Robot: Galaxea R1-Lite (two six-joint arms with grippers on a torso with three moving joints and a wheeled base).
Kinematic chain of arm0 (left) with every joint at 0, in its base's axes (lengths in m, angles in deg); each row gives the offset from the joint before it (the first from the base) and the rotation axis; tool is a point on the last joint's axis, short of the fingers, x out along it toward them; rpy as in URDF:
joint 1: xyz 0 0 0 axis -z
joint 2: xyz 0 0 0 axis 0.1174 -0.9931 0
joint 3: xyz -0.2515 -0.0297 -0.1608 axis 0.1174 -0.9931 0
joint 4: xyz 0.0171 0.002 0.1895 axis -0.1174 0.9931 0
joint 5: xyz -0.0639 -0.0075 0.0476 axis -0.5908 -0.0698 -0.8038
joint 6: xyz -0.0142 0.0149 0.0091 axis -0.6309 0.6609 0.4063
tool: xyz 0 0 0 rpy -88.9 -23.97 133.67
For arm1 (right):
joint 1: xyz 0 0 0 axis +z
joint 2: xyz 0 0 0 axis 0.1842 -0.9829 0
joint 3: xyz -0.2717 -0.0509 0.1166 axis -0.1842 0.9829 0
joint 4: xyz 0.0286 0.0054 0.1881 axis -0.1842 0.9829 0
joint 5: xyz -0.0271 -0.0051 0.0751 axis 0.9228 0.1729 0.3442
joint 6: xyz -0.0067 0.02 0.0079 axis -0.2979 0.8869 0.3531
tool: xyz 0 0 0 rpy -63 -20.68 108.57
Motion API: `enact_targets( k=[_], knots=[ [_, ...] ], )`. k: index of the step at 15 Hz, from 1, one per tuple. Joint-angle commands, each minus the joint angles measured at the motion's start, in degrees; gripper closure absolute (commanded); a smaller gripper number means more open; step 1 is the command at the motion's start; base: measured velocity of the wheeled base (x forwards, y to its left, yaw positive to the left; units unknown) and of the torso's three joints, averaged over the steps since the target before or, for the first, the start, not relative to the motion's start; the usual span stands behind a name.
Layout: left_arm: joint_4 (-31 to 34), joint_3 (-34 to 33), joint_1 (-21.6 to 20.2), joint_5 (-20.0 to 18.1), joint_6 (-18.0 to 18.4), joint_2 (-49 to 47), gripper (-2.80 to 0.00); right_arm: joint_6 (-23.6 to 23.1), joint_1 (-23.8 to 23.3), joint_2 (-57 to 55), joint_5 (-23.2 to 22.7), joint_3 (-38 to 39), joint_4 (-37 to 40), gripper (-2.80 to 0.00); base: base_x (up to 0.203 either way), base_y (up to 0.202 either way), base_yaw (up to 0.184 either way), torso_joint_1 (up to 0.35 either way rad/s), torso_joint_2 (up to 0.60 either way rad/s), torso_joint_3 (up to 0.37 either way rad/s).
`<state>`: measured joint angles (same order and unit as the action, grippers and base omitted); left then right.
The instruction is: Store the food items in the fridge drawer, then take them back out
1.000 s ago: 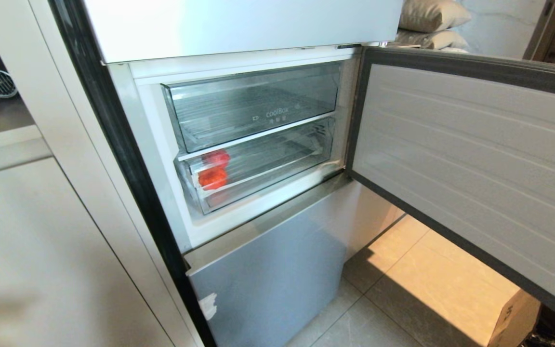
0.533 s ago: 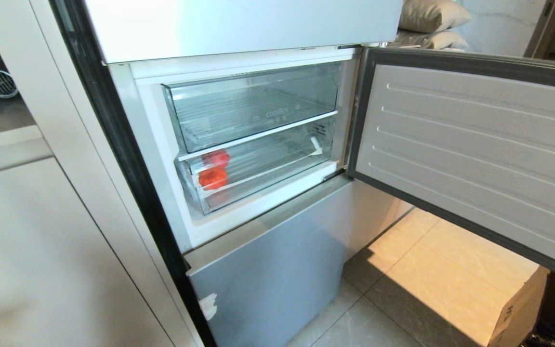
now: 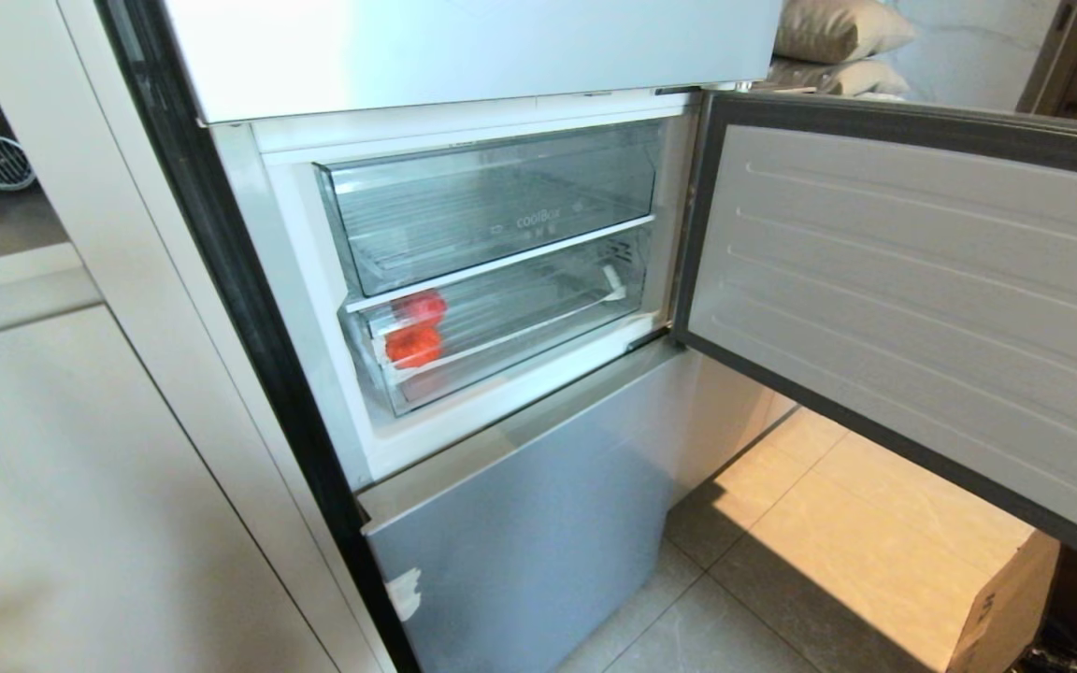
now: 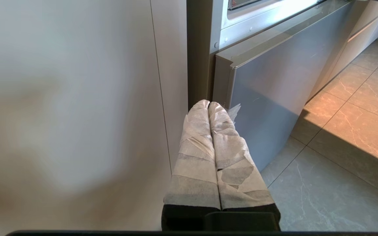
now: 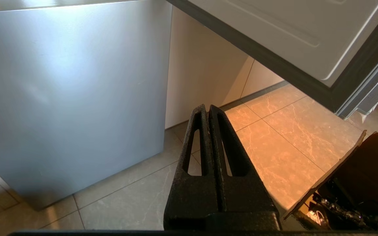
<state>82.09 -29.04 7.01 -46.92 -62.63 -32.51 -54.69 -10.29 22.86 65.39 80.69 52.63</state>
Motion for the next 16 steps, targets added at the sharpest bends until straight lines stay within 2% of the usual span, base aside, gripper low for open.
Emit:
enact_targets(
  k=[1,16],
  knots=[
    [0.04,0.00,0.08,0.00,0.01,0.01,0.00,-0.13,0.02,-0.09,-0.03,0.00,0.02,0.00,0.000,0.000,0.000,0.000,0.00,0.000],
    [0.04,0.00,0.00,0.00,0.01,0.01,0.00,0.30,0.02,-0.08,0.06,0.00,0.11,0.00,0.000,0.000,0.000,0.000,0.00,0.000]
  ],
)
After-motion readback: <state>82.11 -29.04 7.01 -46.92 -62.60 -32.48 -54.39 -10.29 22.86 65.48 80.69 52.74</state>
